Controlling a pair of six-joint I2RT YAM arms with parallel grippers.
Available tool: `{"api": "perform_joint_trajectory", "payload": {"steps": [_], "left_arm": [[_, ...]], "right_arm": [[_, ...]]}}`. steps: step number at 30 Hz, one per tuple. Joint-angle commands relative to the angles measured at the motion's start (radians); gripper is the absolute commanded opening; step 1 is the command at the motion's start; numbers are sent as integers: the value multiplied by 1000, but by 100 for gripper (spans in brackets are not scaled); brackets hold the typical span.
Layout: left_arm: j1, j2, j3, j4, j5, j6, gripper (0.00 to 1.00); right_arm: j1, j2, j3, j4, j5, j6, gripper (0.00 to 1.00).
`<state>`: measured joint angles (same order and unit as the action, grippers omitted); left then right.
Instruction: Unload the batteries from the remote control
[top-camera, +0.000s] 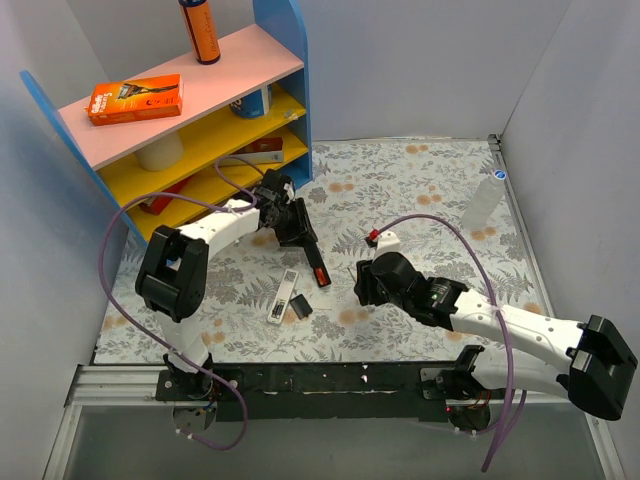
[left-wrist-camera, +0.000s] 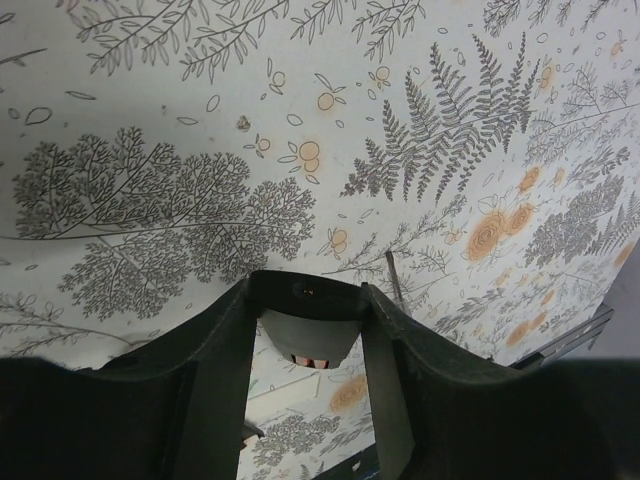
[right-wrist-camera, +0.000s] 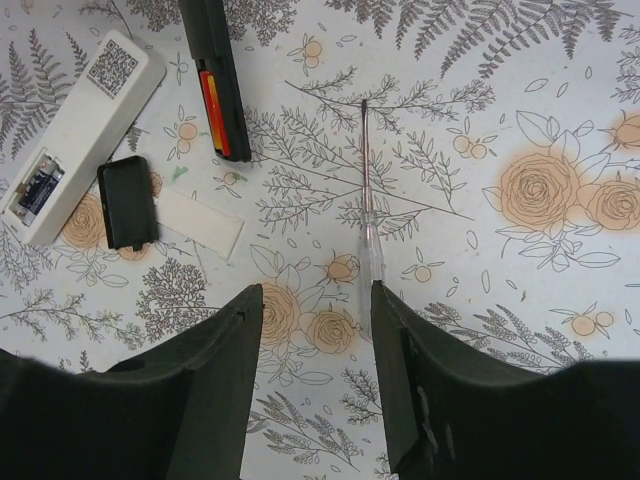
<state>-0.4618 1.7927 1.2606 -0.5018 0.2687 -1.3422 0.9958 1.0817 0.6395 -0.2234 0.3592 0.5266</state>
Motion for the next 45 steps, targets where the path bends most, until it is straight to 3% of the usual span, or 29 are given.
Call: {"api": "perform_joint_trajectory", "payload": {"steps": [1,4,18,27,39,42,45], "left_arm": [[-34,48,80,-43,-37,-5,10],[-50,92,98,-47,-37,-11,23],[-63,186,111,-17,-14,-48,38],[-63,163,123,9,4,-55,67],[-63,-54,86,-11,-23,3,70],[-63,-136,22,-11,-45,24,70],[-63,-202,-64,9,-46,54,69]], "right_arm": [[-13,-37,-11,1,24,-14,54],[-22,-37,-12,-5,4,-25,55],[-80,26,-38,-2,-28,-20,54],[-112,127,-44,48,-63,-22,52],[-117,227,-87,93,-123,0,45],[-118,241,-93,93,-114,3,38],[-117,224,-84,87,-108,-20,22]]}}
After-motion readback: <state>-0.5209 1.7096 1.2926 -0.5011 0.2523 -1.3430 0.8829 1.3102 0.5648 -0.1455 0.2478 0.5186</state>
